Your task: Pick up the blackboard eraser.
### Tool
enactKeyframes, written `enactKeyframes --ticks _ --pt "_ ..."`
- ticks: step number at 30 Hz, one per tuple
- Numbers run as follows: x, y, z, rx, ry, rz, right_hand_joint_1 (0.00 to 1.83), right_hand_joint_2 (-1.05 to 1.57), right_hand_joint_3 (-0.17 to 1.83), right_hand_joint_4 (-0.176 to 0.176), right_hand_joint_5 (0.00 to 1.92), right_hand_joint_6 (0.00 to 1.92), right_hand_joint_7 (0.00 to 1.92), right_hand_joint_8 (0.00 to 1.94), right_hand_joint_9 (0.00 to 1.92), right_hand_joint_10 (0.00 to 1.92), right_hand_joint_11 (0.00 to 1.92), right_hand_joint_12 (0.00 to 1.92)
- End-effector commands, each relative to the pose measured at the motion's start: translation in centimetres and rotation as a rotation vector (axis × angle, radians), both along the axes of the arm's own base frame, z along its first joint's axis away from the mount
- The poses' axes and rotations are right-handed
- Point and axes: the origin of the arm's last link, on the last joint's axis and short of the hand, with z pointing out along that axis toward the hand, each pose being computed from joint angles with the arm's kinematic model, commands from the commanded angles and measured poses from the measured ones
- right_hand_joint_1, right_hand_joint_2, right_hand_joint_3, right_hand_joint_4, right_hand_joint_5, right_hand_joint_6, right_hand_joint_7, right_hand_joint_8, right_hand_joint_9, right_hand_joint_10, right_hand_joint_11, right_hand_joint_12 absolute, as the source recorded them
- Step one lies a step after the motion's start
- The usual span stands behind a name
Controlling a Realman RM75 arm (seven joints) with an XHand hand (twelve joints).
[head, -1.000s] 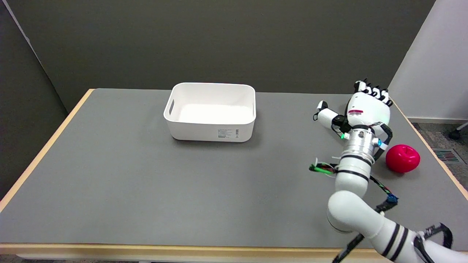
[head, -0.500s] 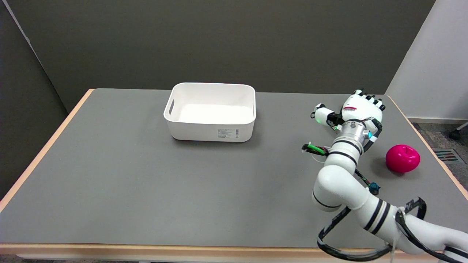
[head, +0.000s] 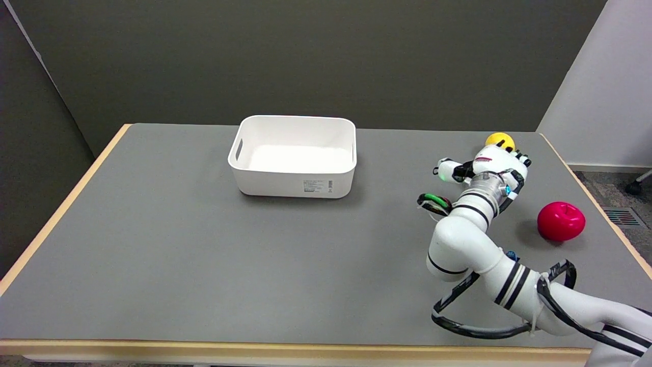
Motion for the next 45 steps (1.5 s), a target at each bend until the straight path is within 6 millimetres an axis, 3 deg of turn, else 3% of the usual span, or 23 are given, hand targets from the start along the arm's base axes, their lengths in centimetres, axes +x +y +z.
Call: enactKeyframes --ticks 1,12,32,45 --pt "-2.6 -0.5 2.9 -0.089 -0.072 -0.121 0.53 0.67 0.82 -0.159 0.24 0.49 0.38 0.55 0.22 0.97 0.13 1.35" --pt "-3.6 -0.5 4.5 -0.107 -0.11 -0.152 0.53 0.67 0.82 -0.159 0.24 0.49 0.37 0.54 0.22 0.97 0.13 1.35" --pt "-2.0 -2.4 5.7 -0.093 -0.094 -0.117 0.54 0.67 0.82 -0.157 0.24 0.49 0.36 0.53 0.22 0.96 0.12 1.35" --pt "-4.0 -4.7 6.6 -0.055 -0.15 -0.192 0.55 0.67 0.82 -0.157 0.24 0.49 0.36 0.53 0.22 0.96 0.12 1.35"
